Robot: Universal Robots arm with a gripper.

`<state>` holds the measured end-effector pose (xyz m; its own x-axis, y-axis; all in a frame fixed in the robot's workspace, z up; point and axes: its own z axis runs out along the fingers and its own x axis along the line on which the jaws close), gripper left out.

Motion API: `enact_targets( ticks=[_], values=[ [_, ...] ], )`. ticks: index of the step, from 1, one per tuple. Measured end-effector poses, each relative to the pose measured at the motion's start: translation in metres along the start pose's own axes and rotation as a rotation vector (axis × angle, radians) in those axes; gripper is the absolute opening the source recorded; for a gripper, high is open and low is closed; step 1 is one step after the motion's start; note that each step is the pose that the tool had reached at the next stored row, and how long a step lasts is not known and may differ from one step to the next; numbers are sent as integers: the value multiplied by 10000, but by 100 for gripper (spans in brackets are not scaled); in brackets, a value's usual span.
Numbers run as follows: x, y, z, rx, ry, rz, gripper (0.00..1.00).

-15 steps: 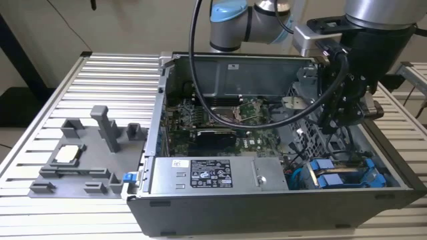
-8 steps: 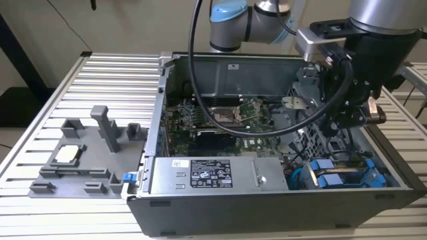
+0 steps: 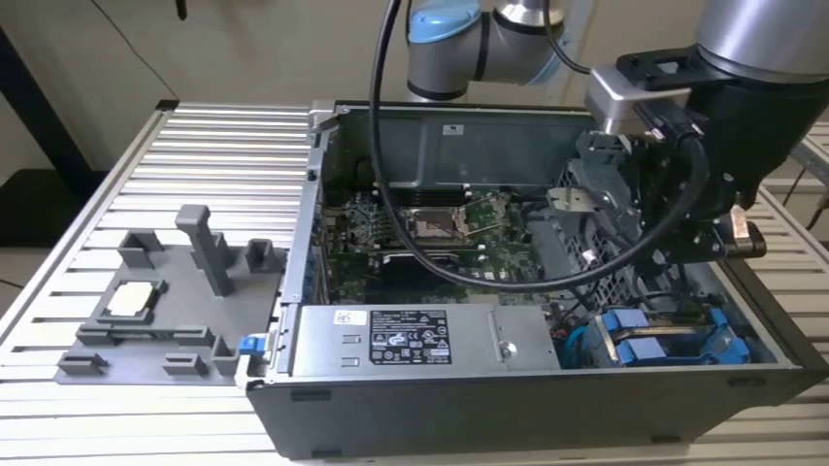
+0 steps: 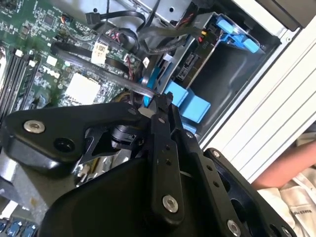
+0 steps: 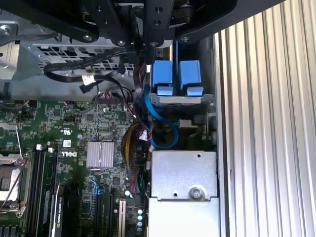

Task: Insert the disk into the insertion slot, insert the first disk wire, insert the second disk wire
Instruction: 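Insert the second disk wire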

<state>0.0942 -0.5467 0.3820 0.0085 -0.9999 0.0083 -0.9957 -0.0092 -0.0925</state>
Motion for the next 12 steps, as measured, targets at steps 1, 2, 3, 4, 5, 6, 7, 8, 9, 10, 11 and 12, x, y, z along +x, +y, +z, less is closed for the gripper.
enact_targets(
  ticks=[1,2,3,4,5,6,7,8,9,10,11,12],
  values=[
    [10,-18,7,-5,-7,1,16],
    [22,-37,15,-12,-13,1,16],
    [36,-57,25,-21,-21,2,16],
    [51,-78,34,-29,-27,3,16],
    [68,-98,44,-39,-32,3,16],
    [86,-118,55,-50,-38,3,16],
    [108,-139,66,-63,-46,4,16],
    [132,-158,76,-75,-54,4,16],
    [155,-174,85,-87,-61,5,16],
    [180,-191,96,-100,-70,6,16],
    [201,-210,108,-117,-77,6,16],
    [218,-233,119,-141,-80,7,16]
  ],
)
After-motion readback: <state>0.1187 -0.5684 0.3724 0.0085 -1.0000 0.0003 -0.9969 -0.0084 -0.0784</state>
